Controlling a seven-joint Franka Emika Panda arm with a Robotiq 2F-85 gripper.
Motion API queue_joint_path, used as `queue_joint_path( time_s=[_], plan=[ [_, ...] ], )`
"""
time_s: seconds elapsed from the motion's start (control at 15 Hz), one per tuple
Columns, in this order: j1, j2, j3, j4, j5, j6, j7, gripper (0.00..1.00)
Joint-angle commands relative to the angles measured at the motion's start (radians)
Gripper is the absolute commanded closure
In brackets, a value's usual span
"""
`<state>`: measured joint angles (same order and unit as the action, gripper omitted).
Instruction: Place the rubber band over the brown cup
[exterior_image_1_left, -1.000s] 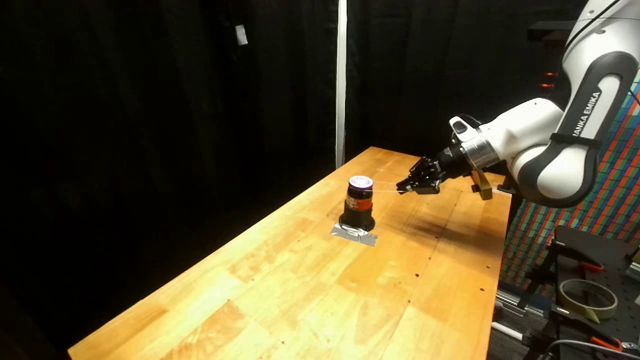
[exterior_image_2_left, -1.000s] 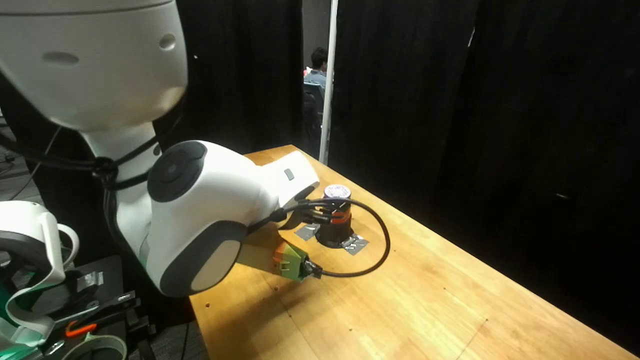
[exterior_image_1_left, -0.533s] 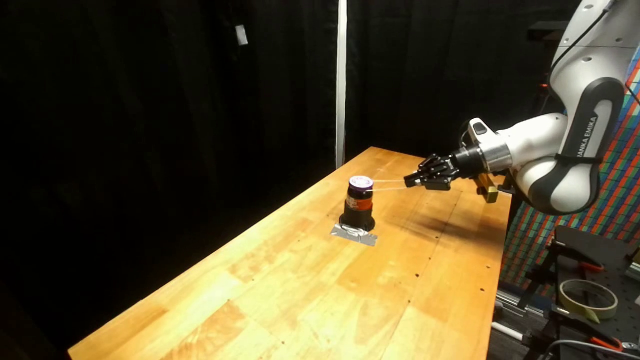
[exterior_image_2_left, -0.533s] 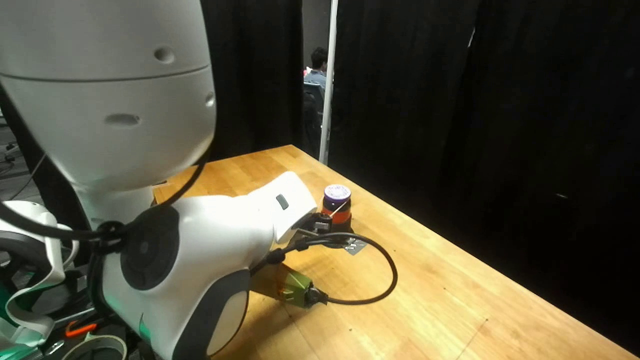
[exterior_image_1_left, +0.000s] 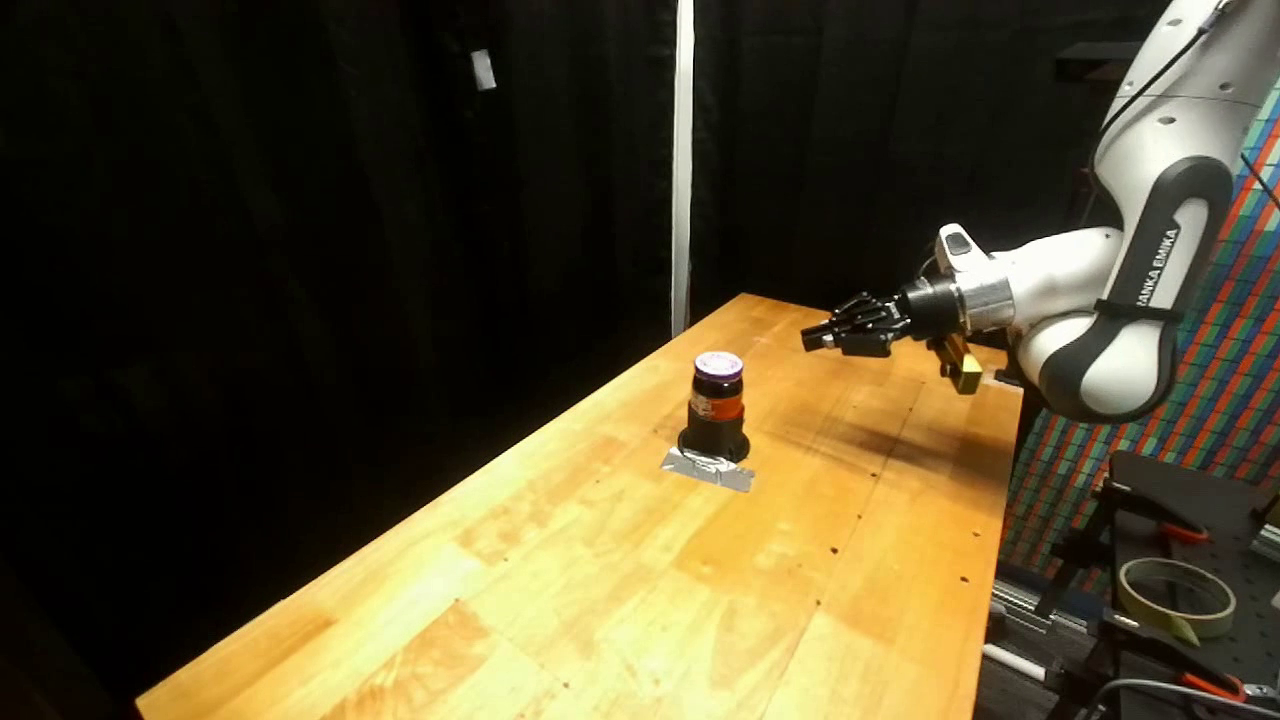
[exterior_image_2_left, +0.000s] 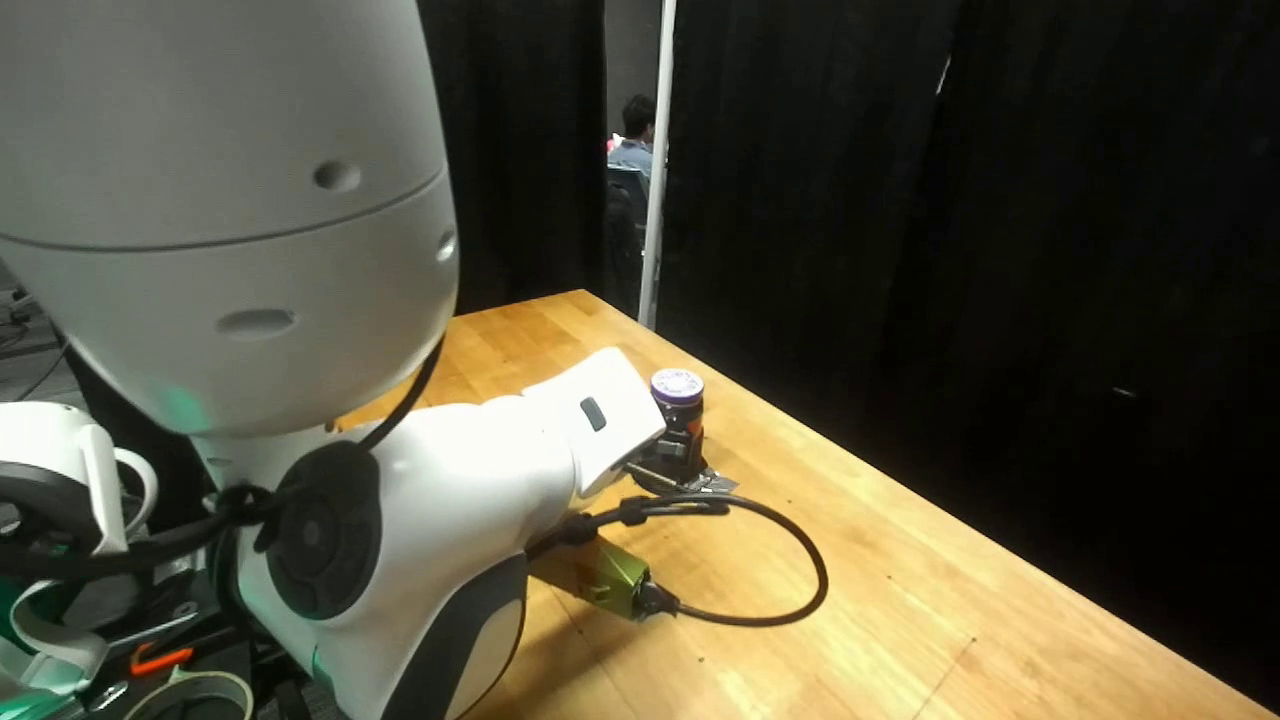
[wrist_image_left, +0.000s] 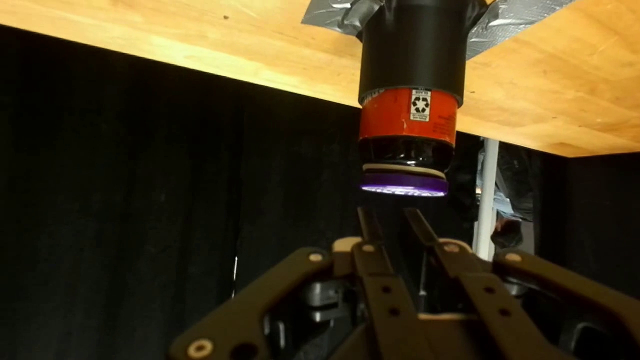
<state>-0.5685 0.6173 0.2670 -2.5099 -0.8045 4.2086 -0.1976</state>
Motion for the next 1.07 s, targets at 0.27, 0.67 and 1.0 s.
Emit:
queue_joint_path(
  time_s=[0.27,0.67,1.0],
  plan=[
    [0.230,-0.338,-0.217,-0.099,-0.018,-0.414,0.330,0.74],
    [0.390,-0.609,-0.235,-0.162,-0.116,-0.926,0.594,0.21],
    [0.565,-0.659,-0.133,-0.187,0.268,-1.343,0.479,0.00]
  ],
)
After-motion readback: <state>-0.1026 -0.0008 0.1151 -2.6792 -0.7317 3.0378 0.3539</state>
